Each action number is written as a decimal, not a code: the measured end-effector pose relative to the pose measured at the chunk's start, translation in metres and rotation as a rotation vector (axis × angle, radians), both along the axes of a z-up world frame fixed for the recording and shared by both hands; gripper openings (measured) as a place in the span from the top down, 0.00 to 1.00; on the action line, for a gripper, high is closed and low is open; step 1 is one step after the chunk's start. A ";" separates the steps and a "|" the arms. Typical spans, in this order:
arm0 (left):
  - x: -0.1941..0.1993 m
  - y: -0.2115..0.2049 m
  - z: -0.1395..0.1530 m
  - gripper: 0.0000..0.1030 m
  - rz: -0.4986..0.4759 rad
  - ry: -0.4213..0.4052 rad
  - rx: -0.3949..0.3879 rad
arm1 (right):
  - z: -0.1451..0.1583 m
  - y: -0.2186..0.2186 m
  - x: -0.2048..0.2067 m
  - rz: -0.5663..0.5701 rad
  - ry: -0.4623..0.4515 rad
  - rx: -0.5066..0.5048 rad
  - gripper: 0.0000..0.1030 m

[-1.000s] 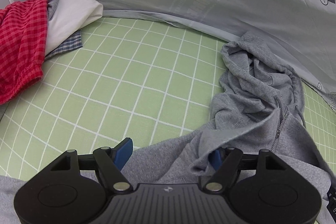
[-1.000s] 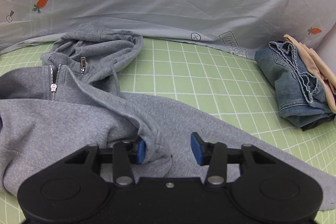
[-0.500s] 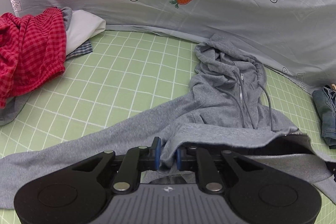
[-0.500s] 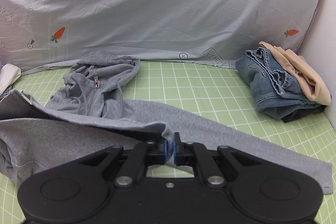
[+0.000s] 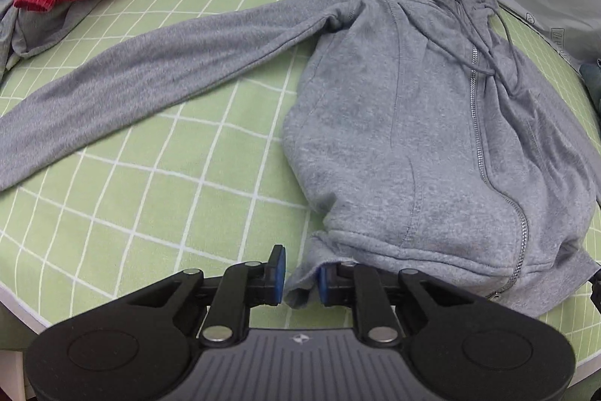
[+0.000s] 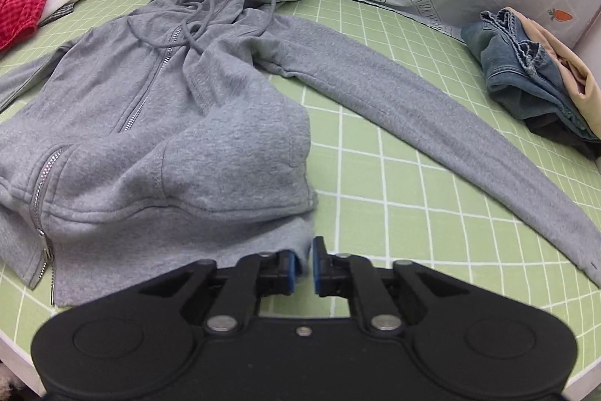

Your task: Fold clothes

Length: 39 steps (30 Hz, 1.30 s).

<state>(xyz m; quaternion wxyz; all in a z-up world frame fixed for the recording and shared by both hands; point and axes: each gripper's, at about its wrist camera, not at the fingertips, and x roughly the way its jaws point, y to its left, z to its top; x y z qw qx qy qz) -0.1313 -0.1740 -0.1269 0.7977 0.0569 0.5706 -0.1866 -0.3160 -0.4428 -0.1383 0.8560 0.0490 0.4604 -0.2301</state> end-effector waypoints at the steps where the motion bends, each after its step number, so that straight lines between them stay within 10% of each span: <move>1: -0.004 0.004 0.003 0.91 0.011 -0.008 -0.007 | 0.003 0.002 -0.006 -0.002 -0.021 0.003 0.98; 10: -0.044 0.038 0.046 0.92 0.042 -0.100 0.014 | 0.040 0.036 -0.069 0.099 -0.066 -0.061 0.98; 15: -0.055 0.053 0.003 0.91 0.096 0.025 0.057 | 0.007 0.038 -0.075 0.133 0.037 0.039 0.98; 20: -0.061 0.047 0.013 0.81 0.070 -0.018 0.074 | 0.010 0.033 -0.069 0.160 0.036 0.036 0.85; 30: -0.054 0.056 0.044 0.65 0.086 0.005 -0.030 | 0.042 0.011 -0.061 0.138 -0.072 0.099 0.48; 39: -0.034 0.050 0.069 0.46 0.106 -0.026 -0.236 | 0.051 -0.004 -0.062 0.060 -0.156 0.166 0.45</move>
